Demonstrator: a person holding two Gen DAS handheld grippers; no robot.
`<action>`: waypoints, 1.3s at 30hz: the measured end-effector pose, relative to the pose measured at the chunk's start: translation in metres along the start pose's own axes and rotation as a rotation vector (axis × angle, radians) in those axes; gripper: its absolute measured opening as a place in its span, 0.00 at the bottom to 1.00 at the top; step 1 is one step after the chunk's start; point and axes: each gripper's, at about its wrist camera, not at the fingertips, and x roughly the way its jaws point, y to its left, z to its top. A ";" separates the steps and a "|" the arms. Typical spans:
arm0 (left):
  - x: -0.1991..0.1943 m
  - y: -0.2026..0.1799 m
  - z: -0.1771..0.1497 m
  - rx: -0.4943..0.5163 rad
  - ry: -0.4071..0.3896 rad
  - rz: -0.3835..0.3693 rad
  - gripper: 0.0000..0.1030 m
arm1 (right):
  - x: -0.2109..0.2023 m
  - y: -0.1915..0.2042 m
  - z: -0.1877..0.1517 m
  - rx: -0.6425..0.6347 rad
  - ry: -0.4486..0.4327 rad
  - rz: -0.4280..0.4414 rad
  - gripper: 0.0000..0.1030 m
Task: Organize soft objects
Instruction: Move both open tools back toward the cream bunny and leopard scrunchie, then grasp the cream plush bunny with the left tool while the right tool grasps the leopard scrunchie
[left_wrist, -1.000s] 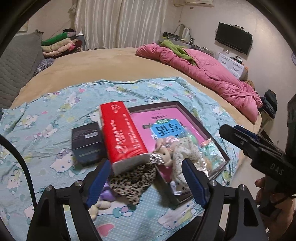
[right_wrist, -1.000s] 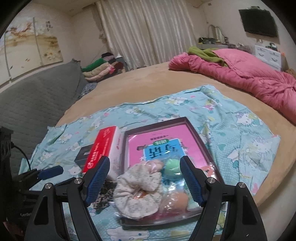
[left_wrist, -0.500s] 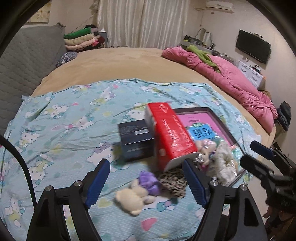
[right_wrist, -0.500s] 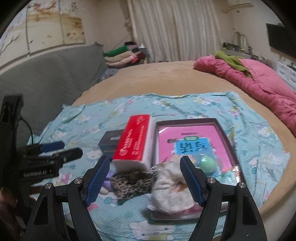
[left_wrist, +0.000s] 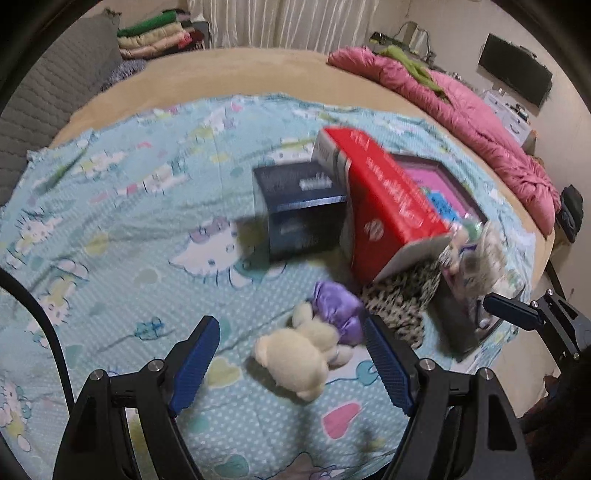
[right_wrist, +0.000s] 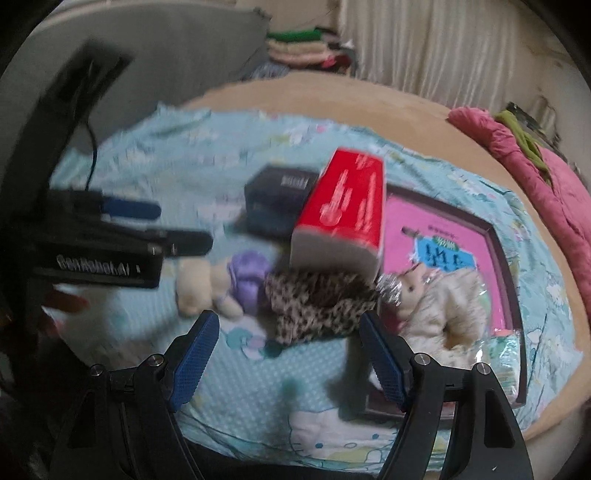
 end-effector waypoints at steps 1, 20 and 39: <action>0.004 0.001 -0.002 0.003 0.005 0.001 0.77 | 0.004 0.003 -0.002 -0.011 0.008 -0.007 0.77; 0.051 0.011 -0.016 -0.003 0.128 -0.081 0.77 | 0.068 0.007 0.000 -0.095 0.033 -0.135 0.77; 0.064 0.005 -0.016 -0.012 0.144 -0.187 0.49 | 0.053 -0.016 0.003 -0.054 -0.046 -0.062 0.12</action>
